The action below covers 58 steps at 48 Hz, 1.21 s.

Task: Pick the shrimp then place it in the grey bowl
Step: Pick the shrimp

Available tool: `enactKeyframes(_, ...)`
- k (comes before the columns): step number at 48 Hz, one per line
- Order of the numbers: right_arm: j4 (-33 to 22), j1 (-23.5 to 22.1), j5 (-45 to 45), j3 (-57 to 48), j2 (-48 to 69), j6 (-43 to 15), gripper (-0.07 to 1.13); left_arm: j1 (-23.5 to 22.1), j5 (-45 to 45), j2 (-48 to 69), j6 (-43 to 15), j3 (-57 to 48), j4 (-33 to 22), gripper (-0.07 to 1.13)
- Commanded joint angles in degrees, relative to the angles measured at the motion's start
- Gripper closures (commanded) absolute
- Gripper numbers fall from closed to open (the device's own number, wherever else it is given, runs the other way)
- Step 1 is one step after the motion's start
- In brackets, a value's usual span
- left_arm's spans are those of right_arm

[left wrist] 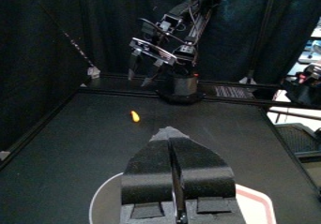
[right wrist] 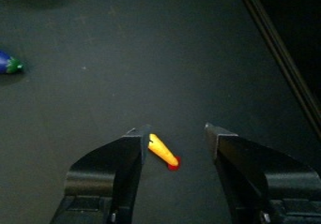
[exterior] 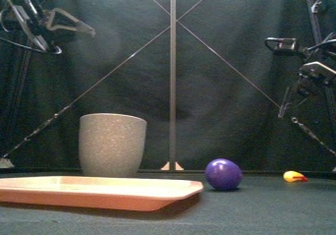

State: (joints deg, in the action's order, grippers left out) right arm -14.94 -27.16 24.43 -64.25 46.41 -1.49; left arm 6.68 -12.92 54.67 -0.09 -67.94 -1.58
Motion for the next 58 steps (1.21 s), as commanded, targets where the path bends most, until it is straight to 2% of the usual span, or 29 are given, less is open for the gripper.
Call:
enactKeyframes(1,1.23,-0.09,-0.53,0.62,-3.78,0.09,0.20,0.18,-0.53,-0.26,-0.09,0.97,0.00,1.01)
enactKeyframes(13,2.90,0.18,-0.18,1.23,-13.36,0.88,0.19,0.26,-0.62,-0.26,-0.09,0.70,-0.09,1.01)
enactKeyframes(40,-1.32,-0.35,-3.52,3.16,-25.93,1.05,0.19,0.26,-1.58,-0.26,-0.09,-1.14,0.00,1.01)
enactKeyframes(58,-3.16,-5.10,-4.31,4.22,-32.43,1.05,0.20,0.26,-1.58,-0.26,-0.09,-1.85,-0.09,1.01)
